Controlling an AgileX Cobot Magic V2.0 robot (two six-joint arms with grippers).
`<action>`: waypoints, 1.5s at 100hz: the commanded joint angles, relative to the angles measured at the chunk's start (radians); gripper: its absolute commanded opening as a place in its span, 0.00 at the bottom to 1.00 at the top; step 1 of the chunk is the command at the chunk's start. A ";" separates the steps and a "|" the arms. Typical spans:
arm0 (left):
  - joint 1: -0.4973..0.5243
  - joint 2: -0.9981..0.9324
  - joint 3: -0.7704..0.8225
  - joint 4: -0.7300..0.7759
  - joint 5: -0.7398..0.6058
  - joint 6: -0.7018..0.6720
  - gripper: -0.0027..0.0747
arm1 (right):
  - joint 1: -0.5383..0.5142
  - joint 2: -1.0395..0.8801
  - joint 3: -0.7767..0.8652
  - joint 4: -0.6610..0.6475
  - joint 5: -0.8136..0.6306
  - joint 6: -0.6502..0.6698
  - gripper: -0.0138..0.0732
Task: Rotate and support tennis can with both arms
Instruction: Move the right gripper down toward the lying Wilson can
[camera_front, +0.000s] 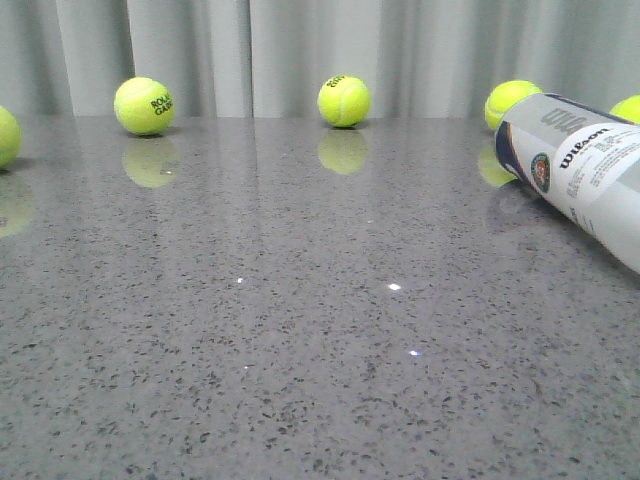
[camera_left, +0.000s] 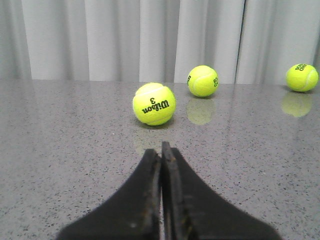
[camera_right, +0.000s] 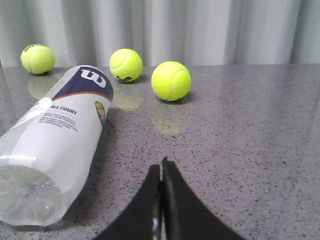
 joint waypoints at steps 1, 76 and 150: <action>0.004 -0.034 0.044 -0.001 -0.083 -0.006 0.01 | -0.005 -0.018 0.004 -0.013 -0.076 -0.003 0.09; 0.004 -0.034 0.044 -0.001 -0.083 -0.006 0.01 | -0.006 0.015 -0.172 -0.013 0.127 -0.003 0.09; 0.004 -0.034 0.044 -0.001 -0.083 -0.006 0.01 | -0.004 0.698 -0.719 0.039 0.617 -0.041 0.33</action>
